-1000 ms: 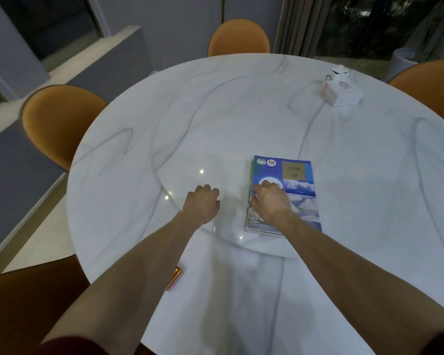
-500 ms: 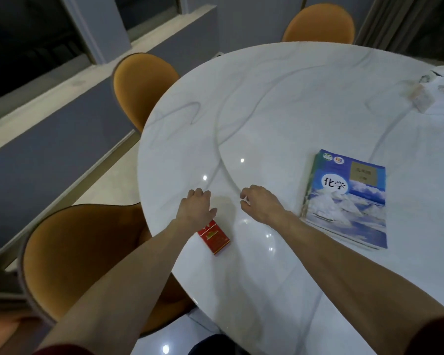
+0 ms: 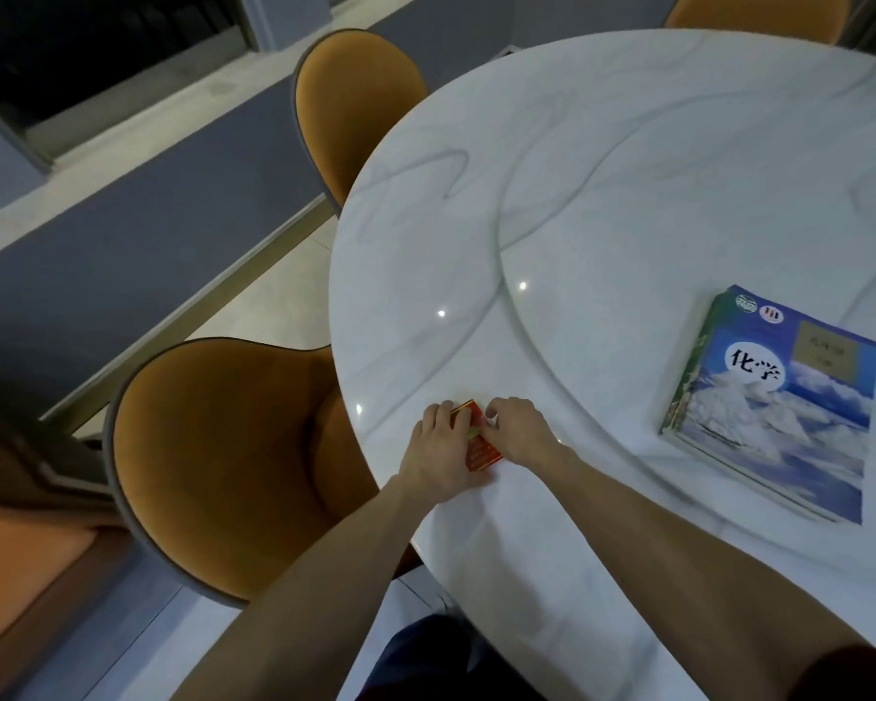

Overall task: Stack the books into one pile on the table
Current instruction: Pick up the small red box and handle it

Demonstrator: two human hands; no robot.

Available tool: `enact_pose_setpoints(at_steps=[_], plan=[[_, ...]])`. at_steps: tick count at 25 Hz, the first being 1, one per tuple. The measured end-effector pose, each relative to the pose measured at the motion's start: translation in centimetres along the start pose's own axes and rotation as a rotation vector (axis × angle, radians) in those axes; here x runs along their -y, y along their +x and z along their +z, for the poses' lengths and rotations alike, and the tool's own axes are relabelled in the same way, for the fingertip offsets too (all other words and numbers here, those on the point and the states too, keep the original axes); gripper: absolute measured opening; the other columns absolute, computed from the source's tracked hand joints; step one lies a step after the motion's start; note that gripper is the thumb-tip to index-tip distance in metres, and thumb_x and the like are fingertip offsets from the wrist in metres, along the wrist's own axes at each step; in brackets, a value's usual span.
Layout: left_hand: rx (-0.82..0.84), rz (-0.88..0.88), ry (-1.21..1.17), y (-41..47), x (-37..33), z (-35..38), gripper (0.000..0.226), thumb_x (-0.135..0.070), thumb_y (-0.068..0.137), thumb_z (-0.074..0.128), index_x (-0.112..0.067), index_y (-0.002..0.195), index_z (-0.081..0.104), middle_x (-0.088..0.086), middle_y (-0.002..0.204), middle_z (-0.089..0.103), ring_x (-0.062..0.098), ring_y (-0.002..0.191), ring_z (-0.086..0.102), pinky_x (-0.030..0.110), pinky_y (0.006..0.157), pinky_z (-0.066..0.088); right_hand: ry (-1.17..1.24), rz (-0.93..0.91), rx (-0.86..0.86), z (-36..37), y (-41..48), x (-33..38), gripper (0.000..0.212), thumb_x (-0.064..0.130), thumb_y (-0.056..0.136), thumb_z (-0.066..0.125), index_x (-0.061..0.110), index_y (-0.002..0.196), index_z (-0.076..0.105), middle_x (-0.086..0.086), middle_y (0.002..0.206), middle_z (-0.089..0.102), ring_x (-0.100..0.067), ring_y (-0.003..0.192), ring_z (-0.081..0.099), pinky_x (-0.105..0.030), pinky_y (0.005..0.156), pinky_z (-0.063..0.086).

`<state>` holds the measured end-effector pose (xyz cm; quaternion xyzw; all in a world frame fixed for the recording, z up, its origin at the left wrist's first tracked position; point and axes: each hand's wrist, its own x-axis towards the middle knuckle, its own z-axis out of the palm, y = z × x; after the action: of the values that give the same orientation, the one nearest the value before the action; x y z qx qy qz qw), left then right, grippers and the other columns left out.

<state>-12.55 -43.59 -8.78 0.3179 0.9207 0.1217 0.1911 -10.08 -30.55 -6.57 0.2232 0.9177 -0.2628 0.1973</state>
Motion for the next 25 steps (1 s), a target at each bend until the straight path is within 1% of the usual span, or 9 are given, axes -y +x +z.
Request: enact_pose_setpoints(at_steps=[3, 6, 10, 12, 15, 17, 19, 22, 25], plan=[[-0.022, 0.011, -0.054, 0.1, 0.1, 0.4, 0.085, -0.048, 0.074, 0.07, -0.013, 0.142, 0.033, 0.006, 0.141, 0.04, 0.024, 0.133, 0.034, 0.035, 0.105, 0.042, 0.065, 0.024, -0.007, 0.5, 0.2, 0.0, 0.032, 0.026, 0.093, 0.05, 0.003, 0.109, 0.065, -0.015, 0.109, 0.07, -0.031, 0.101, 0.064, -0.038, 0.087, 0.053], [-0.019, 0.027, -0.068, 0.1, 0.1, 0.2, 0.083, -0.046, 0.075, 0.07, -0.013, 0.142, 0.033, 0.006, 0.141, 0.04, 0.023, 0.134, 0.033, 0.035, 0.099, 0.047, 0.147, 0.047, -0.023, 0.7, 0.2, -0.2, 0.027, 0.021, 0.09, 0.055, 0.003, 0.108, 0.065, -0.015, 0.11, 0.069, -0.03, 0.102, 0.063, -0.037, 0.089, 0.052], [-0.035, 0.069, -0.074, 0.5, -0.6, -0.9, 0.081, -0.043, 0.075, 0.071, -0.012, 0.141, 0.035, 0.007, 0.14, 0.04, 0.024, 0.133, 0.033, 0.034, 0.1, 0.046, 0.238, 0.068, -0.076, -0.4, -0.2, -0.6, 0.028, 0.022, 0.089, 0.059, 0.006, 0.111, 0.065, -0.011, 0.109, 0.068, -0.026, 0.1, 0.063, -0.029, 0.081, 0.048], [-0.053, 0.108, -0.073, 1.2, -1.5, -1.7, 0.079, -0.039, 0.075, 0.072, -0.01, 0.14, 0.036, 0.008, 0.14, 0.039, 0.025, 0.134, 0.032, 0.033, 0.102, 0.044, 0.258, 0.068, -0.136, -1.5, -0.6, -0.9, 0.025, 0.02, 0.088, 0.059, 0.007, 0.109, 0.066, -0.011, 0.105, 0.069, -0.024, 0.094, 0.063, -0.029, 0.078, 0.048], [-0.063, 0.182, -0.07, 2.3, -3.4, -3.2, 0.079, -0.036, 0.076, 0.072, -0.009, 0.141, 0.036, 0.009, 0.142, 0.037, 0.026, 0.136, 0.029, 0.034, 0.106, 0.043, 0.32, 0.097, -0.231, -3.5, -1.5, -1.9, 0.024, 0.019, 0.088, 0.06, 0.008, 0.108, 0.067, -0.012, 0.103, 0.071, -0.027, 0.097, 0.065, -0.032, 0.082, 0.051], [-0.058, 0.24, -0.058, 2.9, -5.2, -4.2, 0.081, -0.035, 0.077, 0.072, -0.009, 0.143, 0.033, 0.009, 0.143, 0.035, 0.025, 0.138, 0.027, 0.035, 0.106, 0.044, 0.355, 0.124, -0.289, -5.0, -2.3, -2.9, 0.026, 0.018, 0.088, 0.06, 0.009, 0.111, 0.067, -0.013, 0.106, 0.072, -0.028, 0.099, 0.066, -0.034, 0.088, 0.053], [-0.05, 0.303, -0.05, 3.6, -7.3, -5.0, 0.082, -0.034, 0.077, 0.072, -0.009, 0.144, 0.031, 0.009, 0.144, 0.034, 0.025, 0.138, 0.025, 0.037, 0.106, 0.044, 0.386, 0.159, -0.351, -6.5, -3.3, -4.2, 0.026, 0.018, 0.088, 0.06, 0.009, 0.112, 0.067, -0.014, 0.108, 0.071, -0.028, 0.1, 0.066, -0.035, 0.09, 0.053], [-0.04, 0.4, -0.043, 4.5, -10.8, -5.9, 0.081, -0.034, 0.078, 0.071, -0.009, 0.144, 0.031, 0.009, 0.145, 0.034, 0.025, 0.139, 0.025, 0.036, 0.107, 0.043, 0.394, 0.235, -0.432, -8.8, -4.7, -6.3, 0.026, 0.018, 0.088, 0.061, 0.01, 0.112, 0.068, -0.013, 0.107, 0.072, -0.027, 0.099, 0.066, -0.026, 0.08, 0.048], [-0.01, 0.501, -0.04, 5.3, -14.5, -6.1, 0.079, -0.033, 0.078, 0.071, -0.009, 0.143, 0.033, 0.01, 0.145, 0.033, 0.026, 0.138, 0.025, 0.035, 0.108, 0.04, 0.404, 0.315, -0.523, -10.6, -6.5, -8.7, 0.026, 0.017, 0.088, 0.061, 0.009, 0.111, 0.068, -0.015, 0.106, 0.072, -0.027, 0.099, 0.065, -0.023, 0.074, 0.043]])
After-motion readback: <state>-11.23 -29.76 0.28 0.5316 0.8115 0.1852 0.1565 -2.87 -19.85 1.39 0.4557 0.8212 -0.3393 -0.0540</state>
